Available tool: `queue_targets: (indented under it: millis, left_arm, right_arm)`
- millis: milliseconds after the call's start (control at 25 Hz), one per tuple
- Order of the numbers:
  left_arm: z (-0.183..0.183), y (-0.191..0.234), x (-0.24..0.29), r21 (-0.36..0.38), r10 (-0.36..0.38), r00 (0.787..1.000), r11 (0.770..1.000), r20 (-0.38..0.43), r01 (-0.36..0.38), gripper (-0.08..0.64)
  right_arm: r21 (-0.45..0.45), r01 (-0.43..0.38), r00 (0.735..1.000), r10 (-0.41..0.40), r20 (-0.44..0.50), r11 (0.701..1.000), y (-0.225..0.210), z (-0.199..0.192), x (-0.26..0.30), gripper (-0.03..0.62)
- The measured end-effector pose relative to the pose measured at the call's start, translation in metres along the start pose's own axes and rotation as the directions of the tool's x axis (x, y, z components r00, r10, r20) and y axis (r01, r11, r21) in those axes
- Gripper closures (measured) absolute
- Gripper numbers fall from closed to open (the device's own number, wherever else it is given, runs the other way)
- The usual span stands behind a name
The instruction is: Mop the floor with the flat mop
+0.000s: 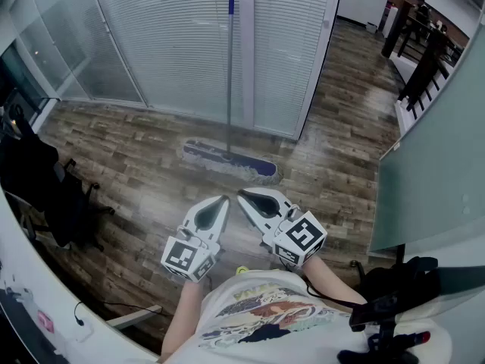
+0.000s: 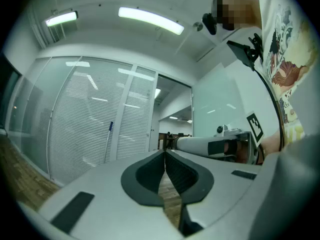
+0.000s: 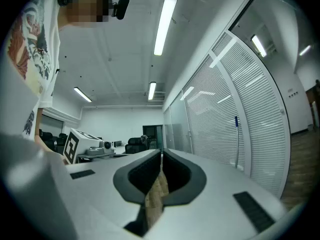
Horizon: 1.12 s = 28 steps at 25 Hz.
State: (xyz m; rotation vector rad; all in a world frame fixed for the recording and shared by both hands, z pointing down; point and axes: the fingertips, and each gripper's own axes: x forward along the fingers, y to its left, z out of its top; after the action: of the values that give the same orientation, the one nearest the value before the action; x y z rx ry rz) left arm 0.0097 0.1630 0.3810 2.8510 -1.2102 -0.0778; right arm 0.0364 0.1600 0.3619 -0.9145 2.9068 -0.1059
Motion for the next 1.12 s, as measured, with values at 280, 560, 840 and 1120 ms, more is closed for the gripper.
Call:
queue_targets:
  millis: [280,560,840,1120]
  left_arm:
    - [0.003,0.012,-0.009,-0.004,-0.017,1.000,1.000,0.007,0.017,0.546]
    - [0.005,0.024,-0.017,0.017,-0.034,0.999,0.999,0.011,0.034,0.546]
    - [0.002,0.031,-0.019,0.031,-0.042,0.999,0.999,0.006,0.042,0.546]
    - [-0.002,0.052,0.000,0.057,-0.033,0.999,0.998,-0.026,0.034,0.546]
  right_arm:
    - [0.026,0.019,1.000,-0.019,-0.015,0.999,0.007,-0.007,0.016,0.563]
    - [0.077,0.049,0.999,-0.050,0.008,0.996,0.011,-0.008,0.030,0.561]
    - [0.083,0.027,0.999,-0.029,0.019,0.996,0.015,-0.010,0.037,0.561]
    - [0.049,0.024,1.000,-0.023,-0.012,0.999,-0.007,-0.015,0.060,0.561]
